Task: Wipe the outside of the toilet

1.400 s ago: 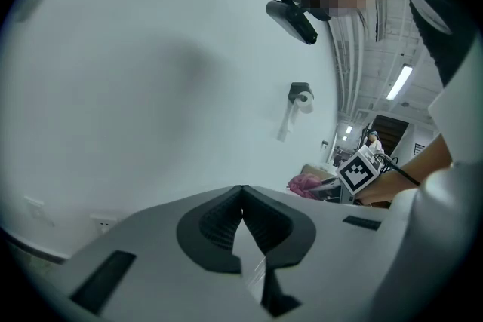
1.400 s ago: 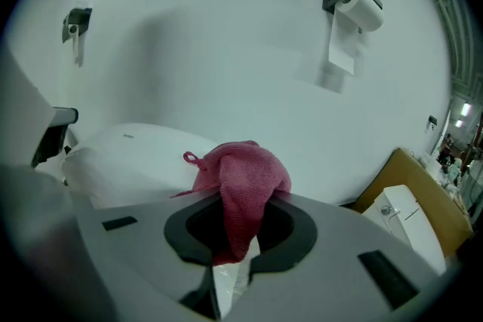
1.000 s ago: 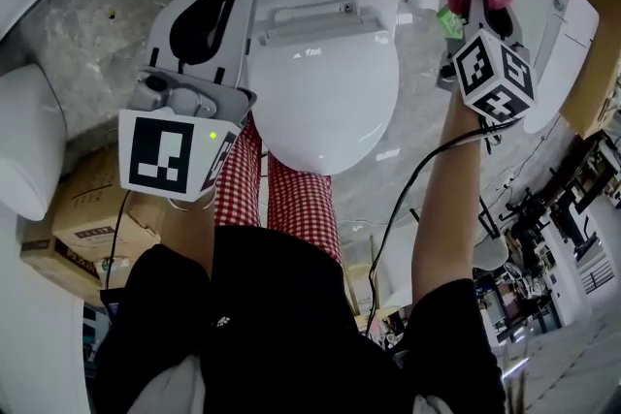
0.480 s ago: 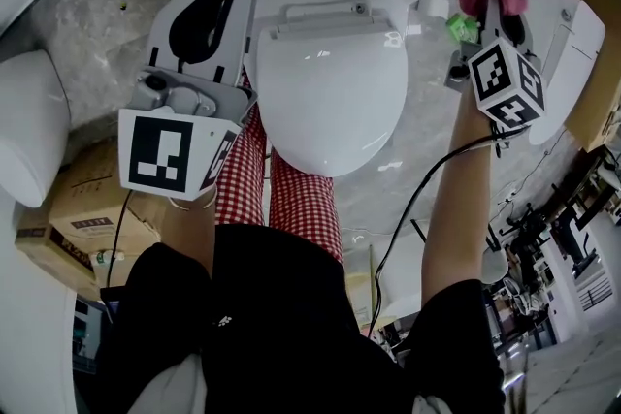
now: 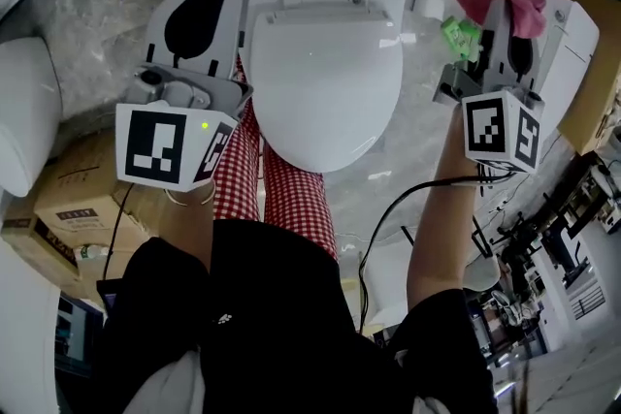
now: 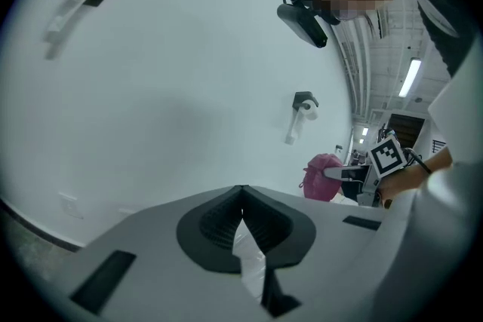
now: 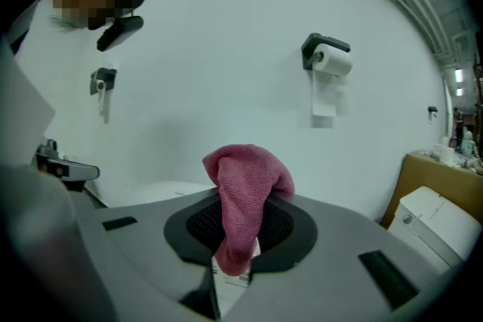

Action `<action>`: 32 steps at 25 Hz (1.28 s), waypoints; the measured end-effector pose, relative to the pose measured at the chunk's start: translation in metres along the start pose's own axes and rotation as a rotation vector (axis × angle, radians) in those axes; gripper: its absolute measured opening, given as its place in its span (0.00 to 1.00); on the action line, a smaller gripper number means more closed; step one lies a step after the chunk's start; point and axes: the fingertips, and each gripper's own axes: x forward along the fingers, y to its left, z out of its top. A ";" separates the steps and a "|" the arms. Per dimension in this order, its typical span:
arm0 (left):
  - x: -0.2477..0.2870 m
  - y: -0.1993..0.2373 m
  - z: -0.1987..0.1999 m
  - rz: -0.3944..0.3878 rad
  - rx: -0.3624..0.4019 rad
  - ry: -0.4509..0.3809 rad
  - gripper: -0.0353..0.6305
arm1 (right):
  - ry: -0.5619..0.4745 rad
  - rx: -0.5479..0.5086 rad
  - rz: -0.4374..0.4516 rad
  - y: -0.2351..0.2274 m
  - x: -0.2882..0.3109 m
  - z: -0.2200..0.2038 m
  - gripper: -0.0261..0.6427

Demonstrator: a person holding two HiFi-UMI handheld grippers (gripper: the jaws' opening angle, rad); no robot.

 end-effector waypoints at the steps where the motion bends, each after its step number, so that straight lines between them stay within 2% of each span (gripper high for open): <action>1: -0.001 -0.002 -0.002 0.003 -0.003 0.002 0.06 | -0.011 -0.008 0.041 0.011 -0.005 0.004 0.15; 6: -0.012 0.006 -0.014 0.052 0.000 0.029 0.06 | -0.039 -0.013 0.240 0.085 -0.023 0.008 0.15; 11: -0.026 0.035 -0.015 0.120 0.006 0.033 0.06 | -0.023 -0.005 0.425 0.168 -0.028 -0.013 0.15; 15: -0.031 0.045 -0.013 0.138 0.006 0.030 0.06 | -0.012 -0.088 0.573 0.232 -0.027 -0.039 0.15; 19: -0.037 0.055 -0.018 0.137 0.001 0.043 0.06 | 0.060 -0.144 0.725 0.285 -0.026 -0.079 0.15; 21: -0.041 0.063 -0.022 0.148 -0.009 0.049 0.06 | 0.126 -0.157 0.733 0.298 -0.019 -0.101 0.15; 24: -0.047 0.070 -0.027 0.163 -0.024 0.059 0.06 | 0.198 -0.098 0.681 0.299 -0.005 -0.121 0.15; 32: -0.049 0.078 -0.029 0.166 -0.033 0.068 0.06 | 0.245 0.025 0.607 0.299 0.017 -0.134 0.15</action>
